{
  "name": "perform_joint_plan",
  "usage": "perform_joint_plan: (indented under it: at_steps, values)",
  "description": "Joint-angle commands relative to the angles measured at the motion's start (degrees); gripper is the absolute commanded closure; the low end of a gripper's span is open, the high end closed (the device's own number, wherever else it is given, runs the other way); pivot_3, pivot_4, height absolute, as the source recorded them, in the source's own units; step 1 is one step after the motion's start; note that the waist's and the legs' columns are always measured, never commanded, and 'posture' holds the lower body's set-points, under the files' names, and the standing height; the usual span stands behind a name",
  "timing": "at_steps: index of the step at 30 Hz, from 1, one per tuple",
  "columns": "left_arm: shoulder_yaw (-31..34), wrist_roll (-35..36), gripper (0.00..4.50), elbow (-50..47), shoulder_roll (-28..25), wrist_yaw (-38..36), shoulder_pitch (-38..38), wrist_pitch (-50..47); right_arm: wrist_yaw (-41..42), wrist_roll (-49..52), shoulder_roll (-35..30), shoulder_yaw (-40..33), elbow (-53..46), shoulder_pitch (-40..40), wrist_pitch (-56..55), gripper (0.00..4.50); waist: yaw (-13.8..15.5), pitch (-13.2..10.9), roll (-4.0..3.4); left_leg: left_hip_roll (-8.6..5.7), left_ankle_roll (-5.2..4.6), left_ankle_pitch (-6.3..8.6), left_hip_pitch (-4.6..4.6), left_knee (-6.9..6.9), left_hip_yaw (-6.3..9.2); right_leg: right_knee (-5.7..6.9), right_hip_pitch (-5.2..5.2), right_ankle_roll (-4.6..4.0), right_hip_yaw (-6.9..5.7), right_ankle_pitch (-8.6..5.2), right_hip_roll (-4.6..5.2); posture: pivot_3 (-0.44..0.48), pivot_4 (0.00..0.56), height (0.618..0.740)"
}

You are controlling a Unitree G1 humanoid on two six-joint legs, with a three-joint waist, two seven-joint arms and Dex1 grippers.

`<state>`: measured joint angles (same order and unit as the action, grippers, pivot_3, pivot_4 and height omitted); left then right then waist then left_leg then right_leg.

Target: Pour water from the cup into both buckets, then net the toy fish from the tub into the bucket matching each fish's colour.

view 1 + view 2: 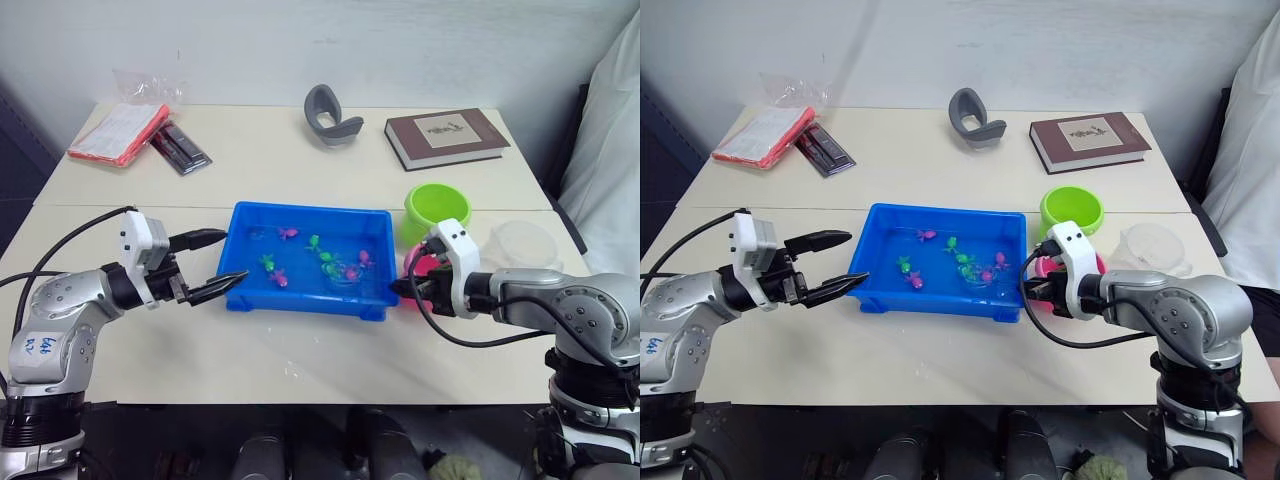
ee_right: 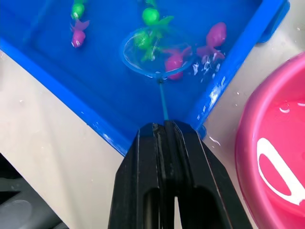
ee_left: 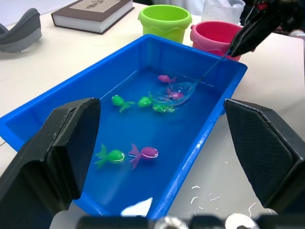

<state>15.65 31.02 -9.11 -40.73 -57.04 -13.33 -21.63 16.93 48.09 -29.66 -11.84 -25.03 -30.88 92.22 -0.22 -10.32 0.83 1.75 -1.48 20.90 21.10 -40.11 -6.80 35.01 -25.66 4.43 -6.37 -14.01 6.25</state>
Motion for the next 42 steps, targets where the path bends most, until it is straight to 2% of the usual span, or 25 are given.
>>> perform_joint_plan:
  at_steps: [1, 6, 21, 33, 42]
  values:
    - [0.34, 0.7, 0.06, -1.52, -1.07, -0.01, -0.96, 0.19, -3.87, 2.03, 1.73, -3.06, -1.15, -0.47, 0.28, 4.5, -0.01, 0.0, 0.0, 0.0, 0.0, 0.0, 0.0, 0.0, 0.0, 0.0, 0.0, 0.0, 0.0, 0.0, 0.0, 0.0, 0.15, 0.74]
    - [-0.08, 0.6, 0.06, -1.41, -1.4, -0.27, -1.12, 0.14, -8.98, 4.67, -0.46, -0.53, 1.24, -1.55, 0.28, 4.5, -0.02, 0.0, -0.01, -0.01, 0.0, 0.0, 0.0, 0.01, -0.01, -0.01, 0.0, 0.0, -0.01, 0.0, 0.0, 0.0, 0.15, 0.74]
    - [-0.17, 0.31, 0.06, -0.41, -1.64, -0.29, -2.32, 0.61, -24.85, 22.55, 0.39, -1.79, 10.38, -4.13, 0.28, 4.5, -0.05, -0.01, -0.01, 0.02, -0.01, 0.0, 0.01, 0.04, -0.03, -0.03, 0.0, 0.0, -0.02, 0.0, -0.01, 0.0, 0.15, 0.74]
    - [-1.12, -0.15, 0.06, -0.15, -0.63, 0.51, -2.34, 1.66, -36.37, 21.91, 7.69, -4.92, 13.42, -7.47, 0.28, 4.5, -0.15, -0.01, -0.02, 0.03, 0.0, 0.0, 0.03, 0.04, -0.02, -0.03, -0.01, 0.0, 0.05, 0.0, 0.0, 0.0, 0.15, 0.74]
    - [-1.72, -0.2, 0.06, 0.33, -0.34, 1.11, -2.39, 2.48, -40.53, 20.43, 10.4, -6.06, 13.17, -8.55, 0.28, 4.5, -0.46, -0.02, -0.04, 0.04, 0.0, 0.0, 0.04, 0.05, -0.01, -0.04, -0.01, 0.0, 0.09, 0.0, 0.01, 0.0, 0.15, 0.74]
